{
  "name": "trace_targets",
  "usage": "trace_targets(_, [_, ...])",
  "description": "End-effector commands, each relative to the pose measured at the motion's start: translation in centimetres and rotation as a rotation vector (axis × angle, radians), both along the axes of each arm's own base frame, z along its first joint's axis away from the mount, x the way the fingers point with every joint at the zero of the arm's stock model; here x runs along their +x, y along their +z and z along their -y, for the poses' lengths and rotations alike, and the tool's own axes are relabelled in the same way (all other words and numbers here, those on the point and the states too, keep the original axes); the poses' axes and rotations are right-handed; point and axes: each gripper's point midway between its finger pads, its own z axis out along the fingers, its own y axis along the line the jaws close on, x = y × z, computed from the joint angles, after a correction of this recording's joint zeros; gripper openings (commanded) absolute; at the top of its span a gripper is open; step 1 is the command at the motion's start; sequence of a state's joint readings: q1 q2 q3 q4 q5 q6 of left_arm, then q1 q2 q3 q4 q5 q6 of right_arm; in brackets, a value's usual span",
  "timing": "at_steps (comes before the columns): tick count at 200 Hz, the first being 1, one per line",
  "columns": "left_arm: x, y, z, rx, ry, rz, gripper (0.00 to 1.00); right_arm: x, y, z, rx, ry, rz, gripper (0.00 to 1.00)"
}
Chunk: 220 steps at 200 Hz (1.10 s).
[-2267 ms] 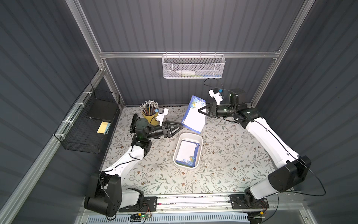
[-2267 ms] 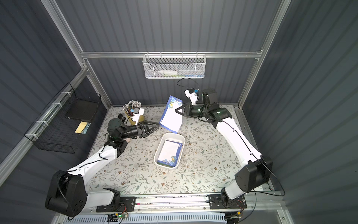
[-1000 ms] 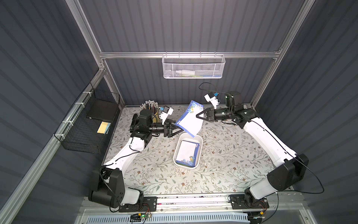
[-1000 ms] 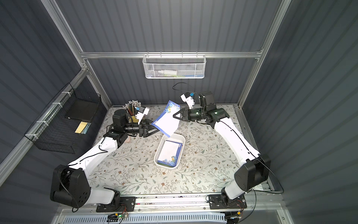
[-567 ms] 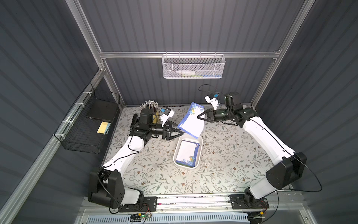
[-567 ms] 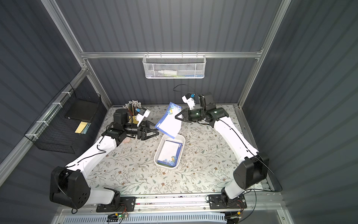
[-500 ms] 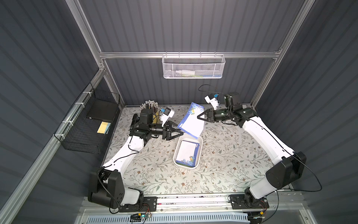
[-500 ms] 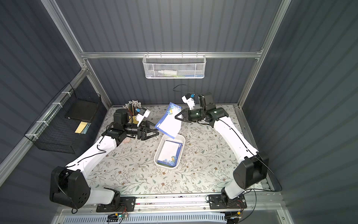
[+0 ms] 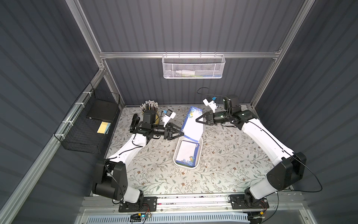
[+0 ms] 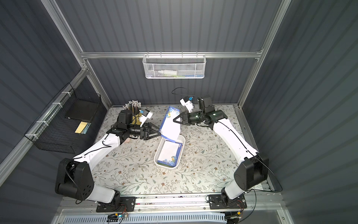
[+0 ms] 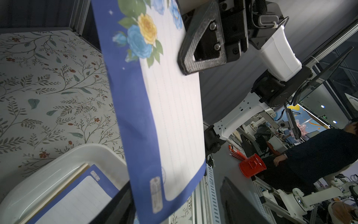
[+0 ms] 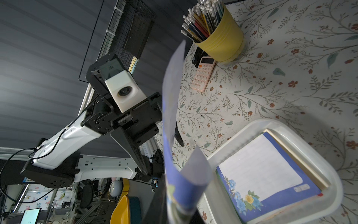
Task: Take out the stationery paper from the storage box
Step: Pick up the stationery paper from the storage box.
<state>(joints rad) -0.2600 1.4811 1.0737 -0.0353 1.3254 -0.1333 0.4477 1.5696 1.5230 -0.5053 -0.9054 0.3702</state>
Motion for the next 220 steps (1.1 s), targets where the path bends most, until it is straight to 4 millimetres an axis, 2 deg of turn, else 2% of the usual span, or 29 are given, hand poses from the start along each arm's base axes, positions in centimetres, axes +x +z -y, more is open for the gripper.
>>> trace_targets(1, [-0.3,1.5,-0.1,-0.024,-0.024,0.052,0.68,-0.9,0.6,-1.0,0.028,0.050,0.025,0.13])
trace_targets(28, [-0.3,1.5,-0.1,-0.024,-0.024,0.052,0.61,-1.0,0.2,-1.9,0.020,0.066,0.024,0.12])
trace_targets(71, [-0.7,1.7,-0.2,-0.029,-0.029,0.059,0.42,-0.6,-0.2,-2.3,0.014,0.066,0.020,0.12])
trace_targets(93, [-0.9,2.1,-0.3,-0.031,-0.029,0.068,0.18,-0.5,-0.4,-2.3,0.005,0.056,0.019,0.12])
trace_targets(101, [-0.9,2.2,-0.3,-0.028,-0.021,0.069,0.09,-0.3,-0.6,-2.2,-0.002,0.049,0.019,0.16])
trace_targets(113, [-0.5,2.1,-0.4,-0.012,0.014,0.062,0.00,0.0,-0.9,-2.1,-0.018,0.031,0.018,0.32])
trace_targets(123, [0.1,2.0,-0.5,0.010,0.067,0.049,0.00,0.4,-1.2,-1.9,-0.035,0.009,0.021,0.50])
trace_targets(144, [1.2,1.7,-0.8,0.048,0.165,0.024,0.00,1.2,-1.5,-1.7,-0.065,-0.033,0.036,0.77])
trace_targets(158, [2.3,1.6,-1.3,0.085,0.257,0.011,0.00,1.7,-1.6,-1.4,-0.087,-0.059,0.051,0.83])
trace_targets(187, [5.6,-0.3,-3.7,0.208,0.509,-0.057,0.00,2.3,-2.0,-1.1,-0.125,-0.086,0.065,0.84])
trace_targets(220, [9.1,-4.4,-9.8,0.313,0.759,-0.193,0.00,2.5,-2.6,-0.9,-0.146,-0.100,0.069,0.84])
